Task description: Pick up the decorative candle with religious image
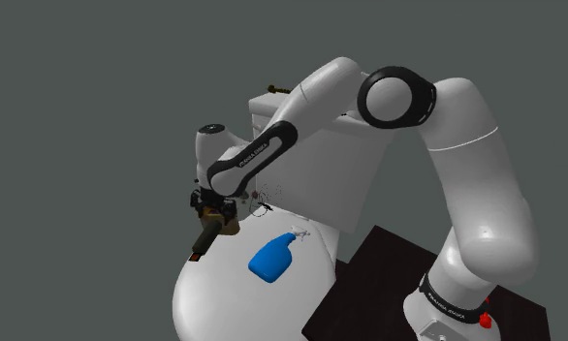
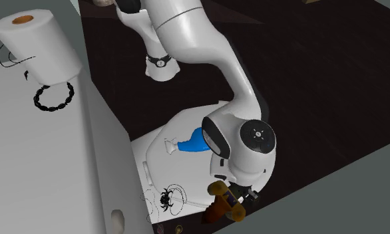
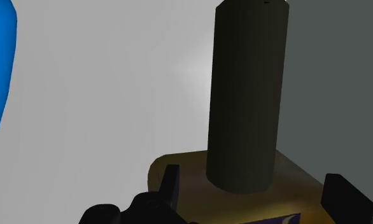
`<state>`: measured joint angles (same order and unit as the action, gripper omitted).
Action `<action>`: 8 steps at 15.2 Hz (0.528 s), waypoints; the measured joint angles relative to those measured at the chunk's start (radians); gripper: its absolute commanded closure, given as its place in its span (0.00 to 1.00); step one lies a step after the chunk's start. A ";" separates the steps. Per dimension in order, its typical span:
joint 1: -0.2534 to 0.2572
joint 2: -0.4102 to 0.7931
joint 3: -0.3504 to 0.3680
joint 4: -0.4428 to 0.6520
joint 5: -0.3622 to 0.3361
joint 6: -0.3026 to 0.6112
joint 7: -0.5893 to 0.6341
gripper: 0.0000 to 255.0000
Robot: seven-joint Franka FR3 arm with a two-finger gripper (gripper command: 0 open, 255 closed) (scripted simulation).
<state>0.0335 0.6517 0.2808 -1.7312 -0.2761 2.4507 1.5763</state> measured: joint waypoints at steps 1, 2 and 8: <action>0.005 0.015 -0.004 0.011 -0.003 0.005 0.007 0.00; 0.008 0.030 -0.009 0.017 -0.007 0.014 0.011 0.00; 0.020 0.083 -0.024 0.032 -0.021 0.053 0.022 1.00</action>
<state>0.0536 0.7347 0.2567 -1.6997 -0.2974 2.5036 1.5986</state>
